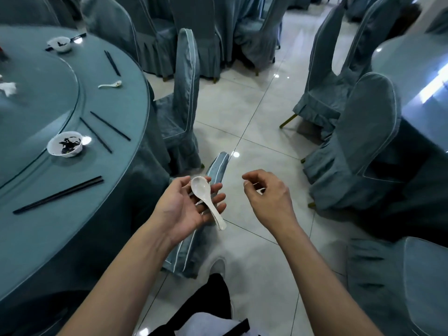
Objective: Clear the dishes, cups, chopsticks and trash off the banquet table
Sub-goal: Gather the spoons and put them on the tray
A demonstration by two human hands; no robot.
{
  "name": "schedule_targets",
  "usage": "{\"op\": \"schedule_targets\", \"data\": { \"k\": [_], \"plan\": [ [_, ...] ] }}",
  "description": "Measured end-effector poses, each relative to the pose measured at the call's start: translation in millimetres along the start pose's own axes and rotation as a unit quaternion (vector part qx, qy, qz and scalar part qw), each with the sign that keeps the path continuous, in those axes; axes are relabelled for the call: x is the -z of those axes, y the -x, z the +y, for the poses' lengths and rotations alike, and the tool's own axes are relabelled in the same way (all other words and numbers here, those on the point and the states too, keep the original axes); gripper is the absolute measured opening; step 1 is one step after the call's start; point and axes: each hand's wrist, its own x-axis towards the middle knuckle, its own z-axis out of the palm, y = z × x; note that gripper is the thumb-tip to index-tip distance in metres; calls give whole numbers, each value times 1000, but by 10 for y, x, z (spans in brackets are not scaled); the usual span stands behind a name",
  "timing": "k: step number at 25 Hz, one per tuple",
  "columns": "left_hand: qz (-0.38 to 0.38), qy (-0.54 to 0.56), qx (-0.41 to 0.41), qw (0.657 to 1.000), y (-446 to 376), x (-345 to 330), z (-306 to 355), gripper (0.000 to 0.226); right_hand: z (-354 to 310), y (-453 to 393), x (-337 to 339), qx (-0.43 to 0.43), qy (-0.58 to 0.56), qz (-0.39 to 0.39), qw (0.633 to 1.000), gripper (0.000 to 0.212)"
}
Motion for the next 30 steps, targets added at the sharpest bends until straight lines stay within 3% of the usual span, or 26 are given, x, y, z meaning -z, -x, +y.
{"op": "schedule_targets", "data": {
  "k": [20,30],
  "plan": [
    [47,37,-20,998,-1755,-1216,781,46,289,-2448,327,12,-8,-64,998,12],
    [104,95,-76,987,-2430,-1603,1224,49,243,-3689,139,68,-29,-144,987,10]
  ]
}}
